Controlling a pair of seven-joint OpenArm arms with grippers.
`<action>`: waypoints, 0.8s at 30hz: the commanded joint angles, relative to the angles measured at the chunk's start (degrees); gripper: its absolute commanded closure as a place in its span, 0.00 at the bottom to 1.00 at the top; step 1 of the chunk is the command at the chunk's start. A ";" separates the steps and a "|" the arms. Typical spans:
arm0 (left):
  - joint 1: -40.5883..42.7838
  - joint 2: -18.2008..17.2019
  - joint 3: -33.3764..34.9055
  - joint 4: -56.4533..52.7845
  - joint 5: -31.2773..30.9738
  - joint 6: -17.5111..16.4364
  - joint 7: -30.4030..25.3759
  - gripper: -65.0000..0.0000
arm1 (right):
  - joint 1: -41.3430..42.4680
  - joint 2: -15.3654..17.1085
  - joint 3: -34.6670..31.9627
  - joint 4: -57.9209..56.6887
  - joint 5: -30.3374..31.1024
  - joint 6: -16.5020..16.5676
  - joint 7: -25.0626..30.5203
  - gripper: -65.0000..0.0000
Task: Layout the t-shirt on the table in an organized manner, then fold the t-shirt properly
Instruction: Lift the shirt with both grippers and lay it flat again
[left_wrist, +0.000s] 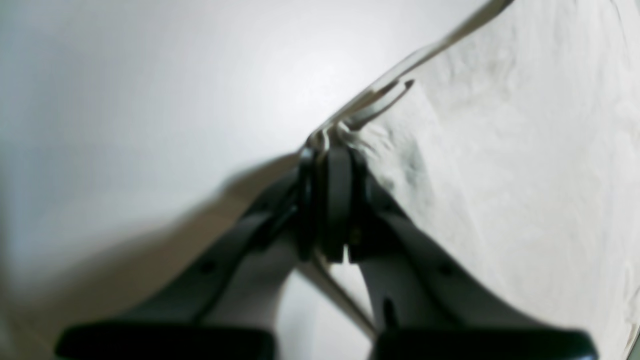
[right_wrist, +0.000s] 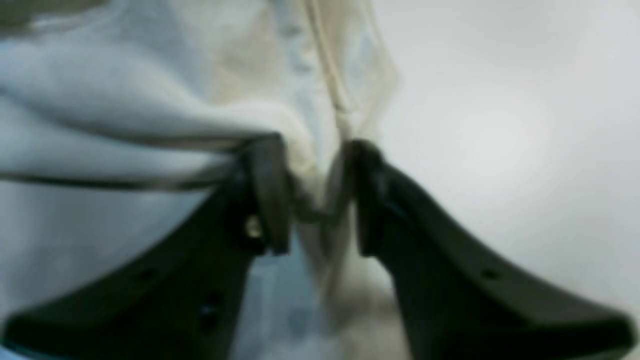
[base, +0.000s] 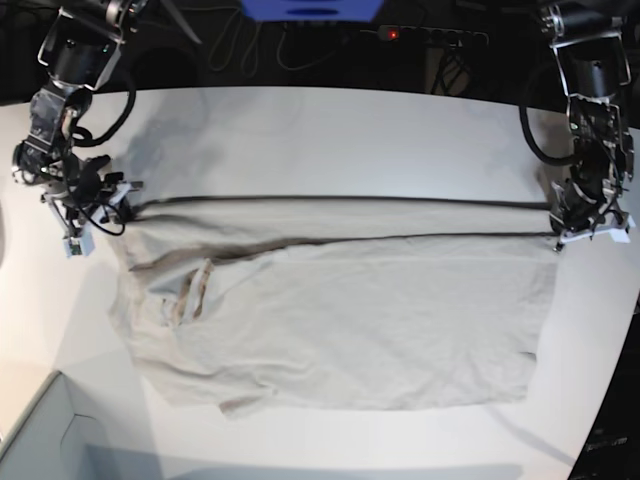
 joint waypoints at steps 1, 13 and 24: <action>0.29 -0.56 -0.01 -0.23 1.10 2.29 1.65 1.00 | 0.30 0.19 -0.06 0.35 -0.56 0.54 -1.24 0.90; 0.38 -1.70 -0.01 4.86 1.01 2.64 7.27 1.00 | -5.41 0.36 -0.06 19.87 -0.56 0.54 -2.03 1.00; -0.33 -0.21 -6.95 23.06 1.01 2.81 20.28 1.00 | 1.09 0.45 0.20 30.50 -0.65 0.54 -11.53 1.00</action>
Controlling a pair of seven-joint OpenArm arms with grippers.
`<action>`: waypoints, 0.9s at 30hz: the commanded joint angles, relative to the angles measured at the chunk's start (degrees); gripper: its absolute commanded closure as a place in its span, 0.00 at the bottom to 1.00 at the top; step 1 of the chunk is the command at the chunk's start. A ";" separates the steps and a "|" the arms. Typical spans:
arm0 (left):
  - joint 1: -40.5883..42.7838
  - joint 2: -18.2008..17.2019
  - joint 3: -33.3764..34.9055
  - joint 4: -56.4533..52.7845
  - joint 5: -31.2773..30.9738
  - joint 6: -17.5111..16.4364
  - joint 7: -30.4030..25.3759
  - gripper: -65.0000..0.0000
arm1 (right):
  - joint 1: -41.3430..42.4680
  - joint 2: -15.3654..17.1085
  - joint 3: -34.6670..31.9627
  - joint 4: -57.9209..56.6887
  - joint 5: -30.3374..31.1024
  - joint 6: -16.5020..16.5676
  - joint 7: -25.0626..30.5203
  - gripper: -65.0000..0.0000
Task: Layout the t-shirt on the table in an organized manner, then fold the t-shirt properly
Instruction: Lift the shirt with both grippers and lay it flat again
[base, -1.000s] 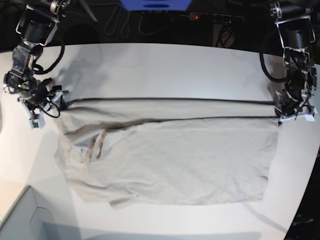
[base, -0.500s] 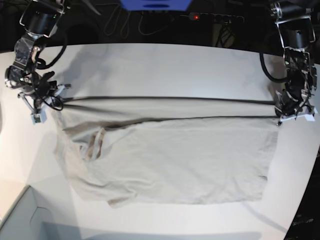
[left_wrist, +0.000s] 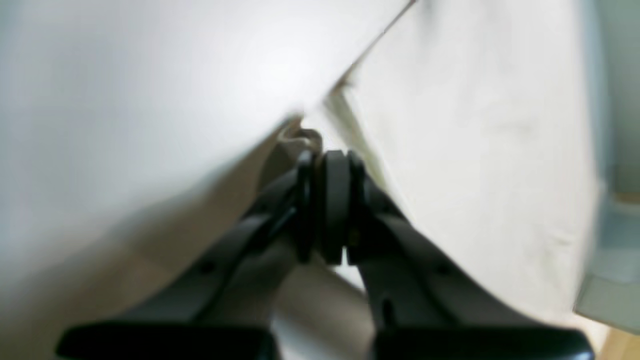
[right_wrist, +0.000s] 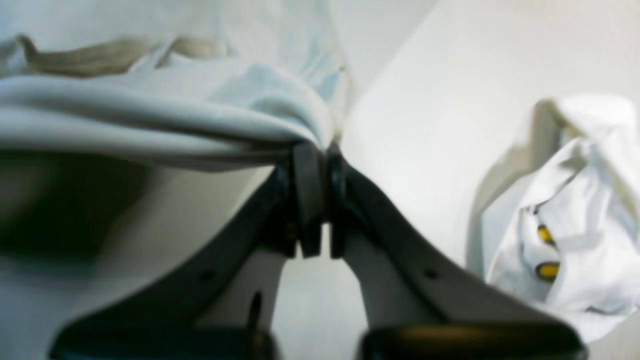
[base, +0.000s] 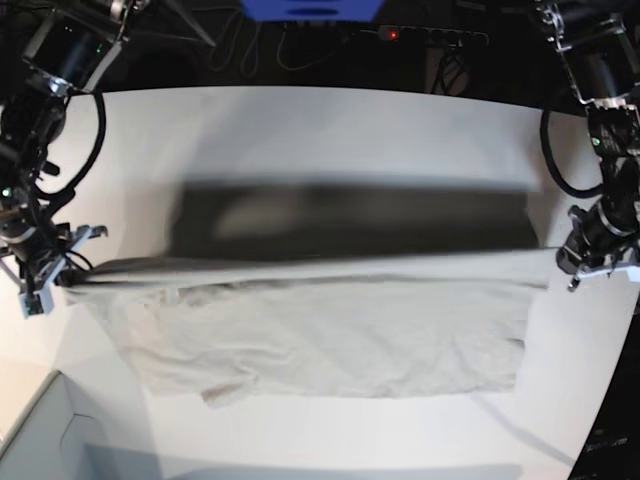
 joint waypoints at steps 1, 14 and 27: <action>-1.38 -0.88 -0.95 2.28 -0.35 0.23 0.86 1.00 | 1.27 1.06 0.20 1.09 0.03 0.38 -0.25 1.00; 1.08 -0.71 -1.21 2.02 -0.35 0.15 2.17 1.00 | -6.73 0.71 0.29 3.20 0.38 0.38 -1.31 1.00; 11.46 -0.71 -1.30 2.46 -0.43 -0.12 2.09 1.00 | -25.37 -3.95 0.12 4.95 0.12 0.38 10.74 1.00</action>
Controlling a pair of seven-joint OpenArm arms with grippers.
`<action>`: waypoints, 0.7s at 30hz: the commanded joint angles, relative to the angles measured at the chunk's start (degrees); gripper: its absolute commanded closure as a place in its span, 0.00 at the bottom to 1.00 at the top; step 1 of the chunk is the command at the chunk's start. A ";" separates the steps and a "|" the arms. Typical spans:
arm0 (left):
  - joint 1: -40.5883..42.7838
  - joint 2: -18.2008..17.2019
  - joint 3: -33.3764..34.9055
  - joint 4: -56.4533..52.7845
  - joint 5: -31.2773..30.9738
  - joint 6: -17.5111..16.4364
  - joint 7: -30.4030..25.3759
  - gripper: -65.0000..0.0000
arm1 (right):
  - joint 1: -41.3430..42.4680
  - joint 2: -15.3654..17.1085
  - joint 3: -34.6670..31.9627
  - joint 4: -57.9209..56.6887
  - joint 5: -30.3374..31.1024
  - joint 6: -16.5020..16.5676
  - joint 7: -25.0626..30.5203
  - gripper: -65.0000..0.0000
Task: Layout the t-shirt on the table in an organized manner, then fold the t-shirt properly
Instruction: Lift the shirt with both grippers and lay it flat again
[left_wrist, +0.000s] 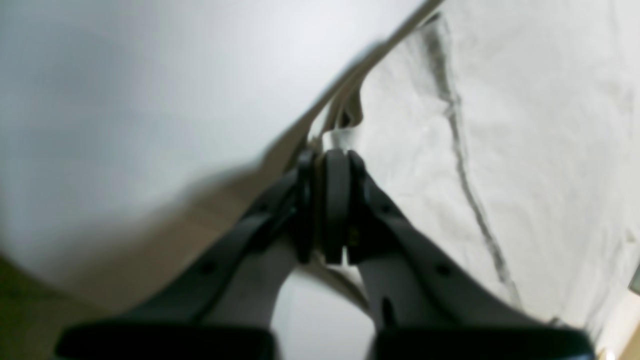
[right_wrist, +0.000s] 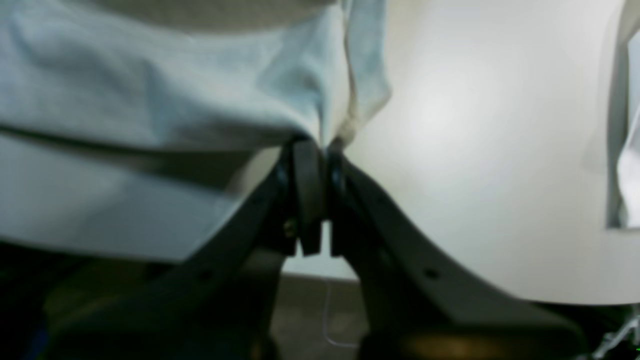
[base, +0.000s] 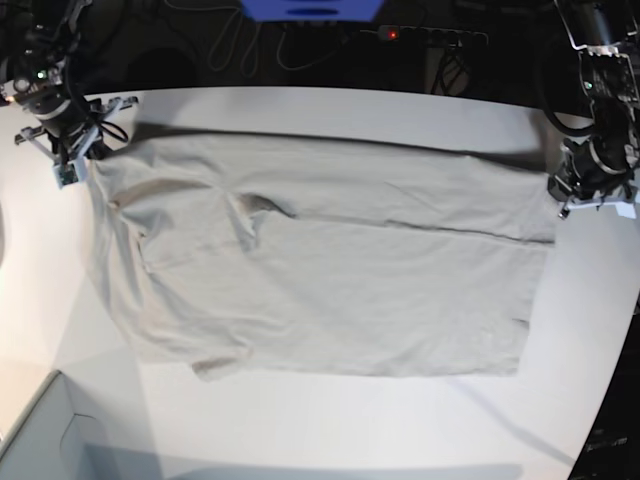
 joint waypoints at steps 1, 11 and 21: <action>0.31 -1.03 -0.31 1.32 -0.78 -0.10 0.12 1.00 | -0.94 0.51 0.31 0.82 0.68 0.36 2.42 1.00; 5.50 -1.03 -0.31 1.41 -0.78 -0.18 0.12 1.00 | -2.87 1.57 3.04 0.03 0.60 0.36 5.67 1.00; 6.38 1.69 -7.17 3.34 -0.52 -0.18 0.65 1.00 | -2.78 3.06 3.39 -4.19 0.60 0.36 5.67 1.00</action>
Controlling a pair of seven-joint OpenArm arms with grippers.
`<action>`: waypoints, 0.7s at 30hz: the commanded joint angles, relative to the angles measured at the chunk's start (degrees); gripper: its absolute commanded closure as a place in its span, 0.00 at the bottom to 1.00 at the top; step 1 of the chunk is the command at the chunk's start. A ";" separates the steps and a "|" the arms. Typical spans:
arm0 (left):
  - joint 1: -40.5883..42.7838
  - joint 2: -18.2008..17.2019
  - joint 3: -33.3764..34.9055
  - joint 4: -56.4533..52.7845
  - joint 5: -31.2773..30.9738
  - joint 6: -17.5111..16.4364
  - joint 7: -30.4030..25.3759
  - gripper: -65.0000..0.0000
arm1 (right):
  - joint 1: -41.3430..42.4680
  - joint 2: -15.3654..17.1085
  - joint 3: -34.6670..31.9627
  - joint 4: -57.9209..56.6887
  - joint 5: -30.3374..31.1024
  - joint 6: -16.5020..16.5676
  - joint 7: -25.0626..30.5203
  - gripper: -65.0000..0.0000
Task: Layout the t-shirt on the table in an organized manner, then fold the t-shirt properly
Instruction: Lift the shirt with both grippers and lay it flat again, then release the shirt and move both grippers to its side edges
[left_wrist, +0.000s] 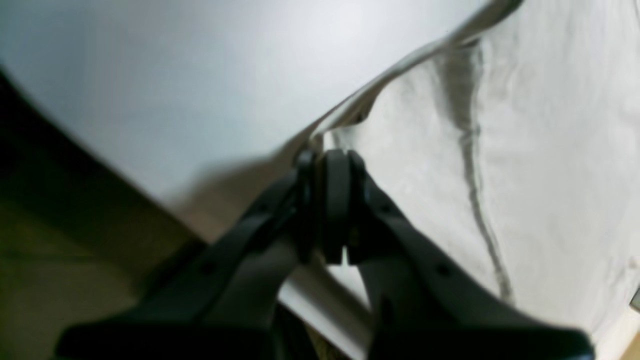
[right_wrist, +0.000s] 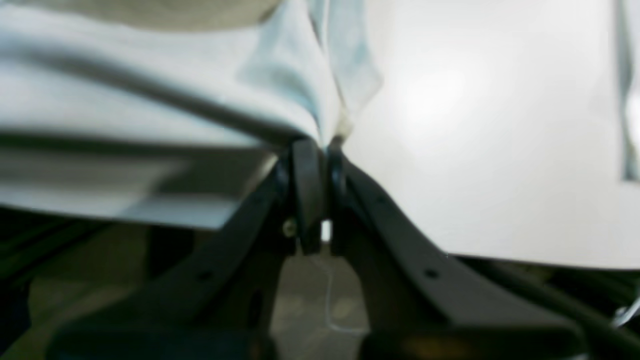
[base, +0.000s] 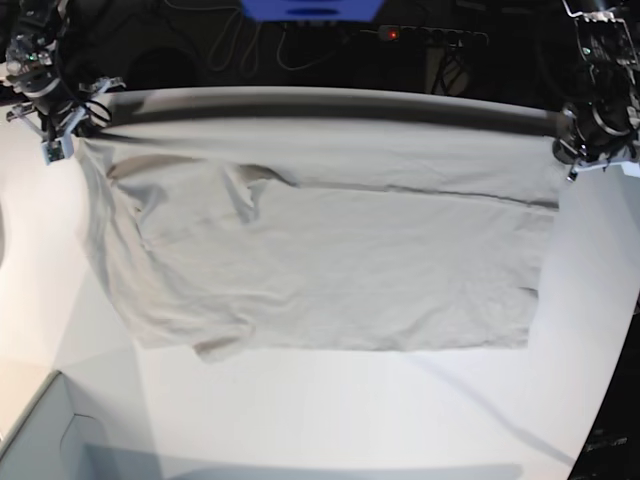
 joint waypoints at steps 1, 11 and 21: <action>-0.16 -1.19 -0.64 0.98 -0.37 -0.01 -0.10 1.00 | -0.14 0.83 0.15 1.08 0.40 0.38 1.10 1.00; -0.07 -0.49 -0.73 0.63 -0.54 -0.01 -0.01 1.00 | -0.14 0.92 0.24 1.52 0.66 0.38 1.10 0.68; 1.69 -0.23 -0.90 0.98 -0.72 -0.10 -0.27 0.55 | -1.28 0.66 1.83 5.30 0.66 0.38 1.01 0.63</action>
